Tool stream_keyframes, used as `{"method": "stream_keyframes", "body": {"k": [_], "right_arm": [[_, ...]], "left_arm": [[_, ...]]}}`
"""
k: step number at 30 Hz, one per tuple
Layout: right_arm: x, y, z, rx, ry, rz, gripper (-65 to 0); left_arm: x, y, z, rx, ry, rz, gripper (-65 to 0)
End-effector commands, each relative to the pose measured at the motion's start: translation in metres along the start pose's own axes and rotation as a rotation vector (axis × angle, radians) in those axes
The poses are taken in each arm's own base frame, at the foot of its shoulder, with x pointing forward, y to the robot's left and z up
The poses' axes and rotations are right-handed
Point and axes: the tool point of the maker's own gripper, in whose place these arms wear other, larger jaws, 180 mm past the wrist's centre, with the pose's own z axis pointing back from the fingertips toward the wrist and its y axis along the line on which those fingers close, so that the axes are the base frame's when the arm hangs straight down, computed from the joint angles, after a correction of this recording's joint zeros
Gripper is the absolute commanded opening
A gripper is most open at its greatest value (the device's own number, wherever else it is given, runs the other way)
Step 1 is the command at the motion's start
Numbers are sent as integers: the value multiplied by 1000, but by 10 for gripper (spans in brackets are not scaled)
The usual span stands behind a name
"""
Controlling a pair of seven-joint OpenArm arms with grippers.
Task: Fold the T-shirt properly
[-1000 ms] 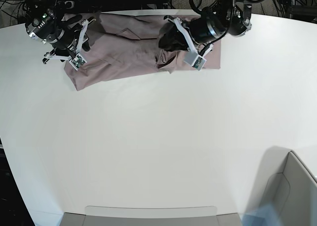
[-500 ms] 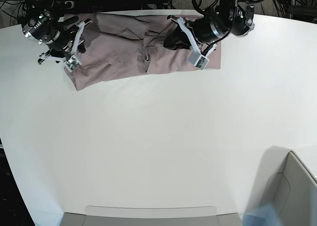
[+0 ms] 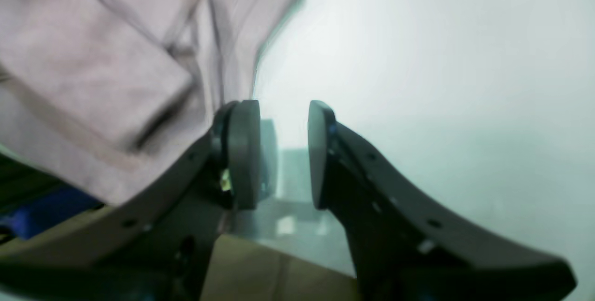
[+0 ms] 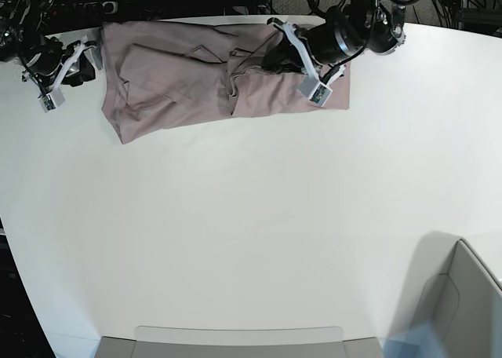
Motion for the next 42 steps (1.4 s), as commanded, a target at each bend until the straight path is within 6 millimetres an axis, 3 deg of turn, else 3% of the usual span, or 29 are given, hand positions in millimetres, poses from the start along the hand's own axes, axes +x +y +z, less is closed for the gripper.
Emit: {"method": "stream_keyframes", "body": {"k": [1,10,18,28,31,35,38,42], "right_arm": [[10,-5,5,6,-36,14,-467],[-12,-18,-29,77,10,-158,-468],[-21,32,-60,211,87,-104,-469],[-8,75,-62,275,60,-7,-470],[-4,86,-67,302,65,20,-517],[0,90,-72,304,74,50,-650],[2,91,-78,279,92,75,-650],[10,77,-82,211,108,113,-650]], "left_arm": [[9,-5,3,-17,-35,-10,-650],[10,-6,2,-19,-39,-9,-650],[12,5,7,12,-49,1,-650],[12,2,6,3,-48,-1,-650],[15,-4,7,-31,-69,16,-650],[23,-12,11,-90,-111,53,-650],[30,-6,18,-91,-149,81,-650],[38,2,30,-92,-204,125,-650]]}}
